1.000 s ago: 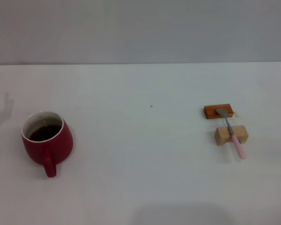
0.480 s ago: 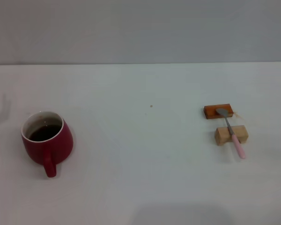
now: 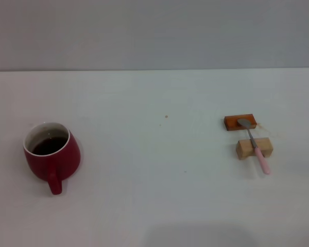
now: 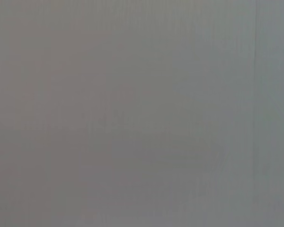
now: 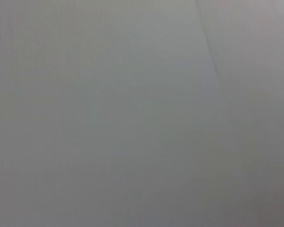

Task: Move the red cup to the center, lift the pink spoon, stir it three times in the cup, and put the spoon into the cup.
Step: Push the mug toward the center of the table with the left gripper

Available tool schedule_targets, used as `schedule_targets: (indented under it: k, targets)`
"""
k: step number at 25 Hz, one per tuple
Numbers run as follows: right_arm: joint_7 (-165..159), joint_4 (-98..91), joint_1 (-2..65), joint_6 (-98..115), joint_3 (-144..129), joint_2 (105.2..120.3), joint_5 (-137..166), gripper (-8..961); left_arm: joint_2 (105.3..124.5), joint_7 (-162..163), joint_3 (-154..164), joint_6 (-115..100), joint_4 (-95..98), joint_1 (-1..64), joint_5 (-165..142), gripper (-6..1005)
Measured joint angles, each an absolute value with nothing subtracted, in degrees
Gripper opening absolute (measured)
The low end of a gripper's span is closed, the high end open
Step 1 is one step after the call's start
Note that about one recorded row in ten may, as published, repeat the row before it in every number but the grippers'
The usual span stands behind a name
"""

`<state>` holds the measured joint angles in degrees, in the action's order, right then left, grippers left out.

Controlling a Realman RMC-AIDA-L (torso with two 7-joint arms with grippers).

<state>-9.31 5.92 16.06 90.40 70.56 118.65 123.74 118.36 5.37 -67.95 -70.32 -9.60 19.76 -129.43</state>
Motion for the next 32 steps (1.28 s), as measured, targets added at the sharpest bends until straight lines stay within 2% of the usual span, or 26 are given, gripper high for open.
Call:
schedule_targets:
  k: [6, 19, 32]
  targets:
    - [-9.01, 5.7, 16.51, 90.25, 70.67, 118.58, 123.71, 761, 118.26, -2.78, -62.57, -69.93, -5.14, 18.86, -129.56, 305]
    - [-8.85, 5.02, 17.59, 90.17, 70.66, 118.31, 123.57, 761, 118.26, -19.39, -49.78, -69.69, -4.72, 16.19, -129.57, -2]
    - [-8.79, 5.0, 17.8, 90.2, 70.66, 117.75, 123.56, 760, 118.65, -24.37, -43.68, -69.09, -7.75, 15.31, -129.55, 9]
